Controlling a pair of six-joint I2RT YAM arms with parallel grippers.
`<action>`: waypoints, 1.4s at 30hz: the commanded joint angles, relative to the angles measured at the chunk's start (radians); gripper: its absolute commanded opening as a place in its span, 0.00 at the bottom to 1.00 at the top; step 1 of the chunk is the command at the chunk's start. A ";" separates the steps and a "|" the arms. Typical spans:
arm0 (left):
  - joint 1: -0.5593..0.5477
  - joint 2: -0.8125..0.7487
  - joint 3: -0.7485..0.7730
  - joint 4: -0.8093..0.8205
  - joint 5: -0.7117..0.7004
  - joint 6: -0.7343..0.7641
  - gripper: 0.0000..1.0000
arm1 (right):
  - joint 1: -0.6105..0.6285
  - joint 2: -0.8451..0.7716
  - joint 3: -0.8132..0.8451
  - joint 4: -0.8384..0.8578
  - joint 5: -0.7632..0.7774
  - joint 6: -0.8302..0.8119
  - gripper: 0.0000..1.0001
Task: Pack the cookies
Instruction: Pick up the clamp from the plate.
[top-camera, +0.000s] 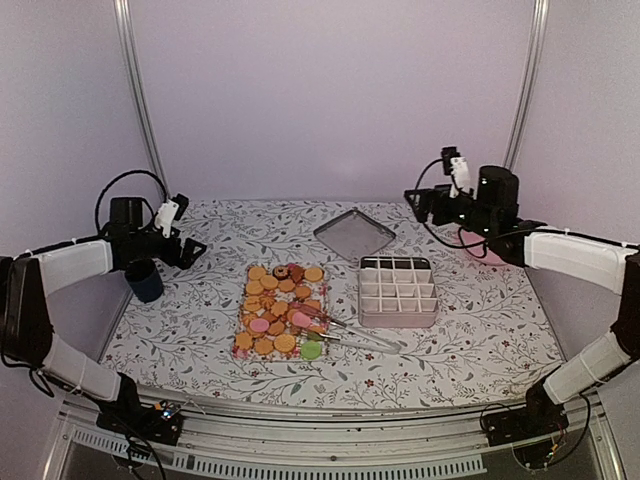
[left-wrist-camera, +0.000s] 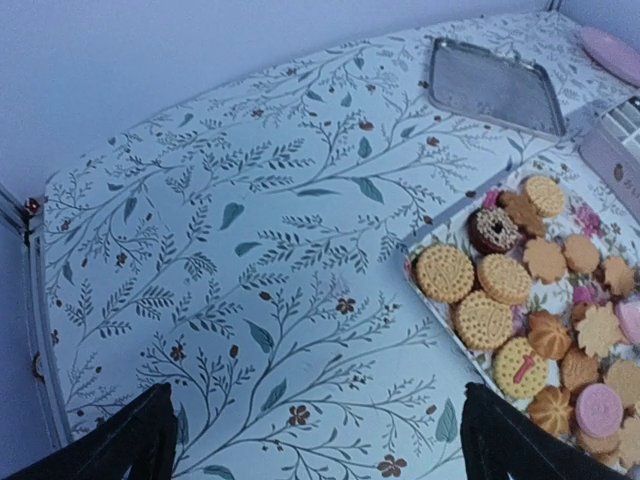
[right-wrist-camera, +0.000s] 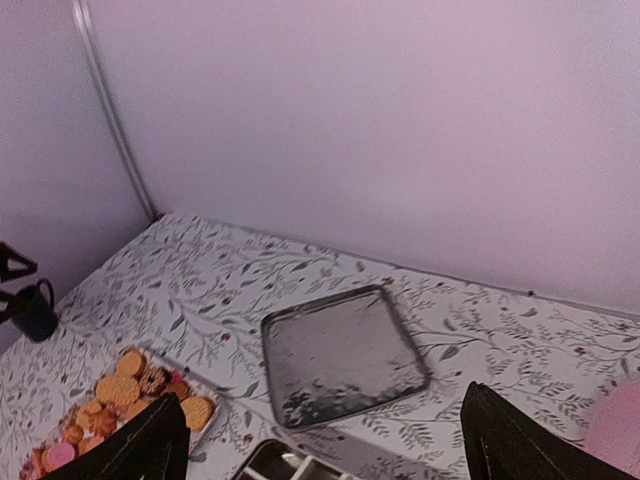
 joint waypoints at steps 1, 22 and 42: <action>-0.015 -0.046 0.002 -0.260 0.099 0.102 0.99 | 0.253 0.126 0.096 -0.286 0.002 -0.204 0.92; -0.178 -0.107 0.001 -0.538 0.076 0.284 0.89 | 0.501 0.389 0.181 -0.490 -0.088 -0.271 0.47; -0.263 -0.113 0.019 -0.553 0.078 0.298 0.87 | 0.501 0.506 0.174 -0.496 -0.064 -0.288 0.22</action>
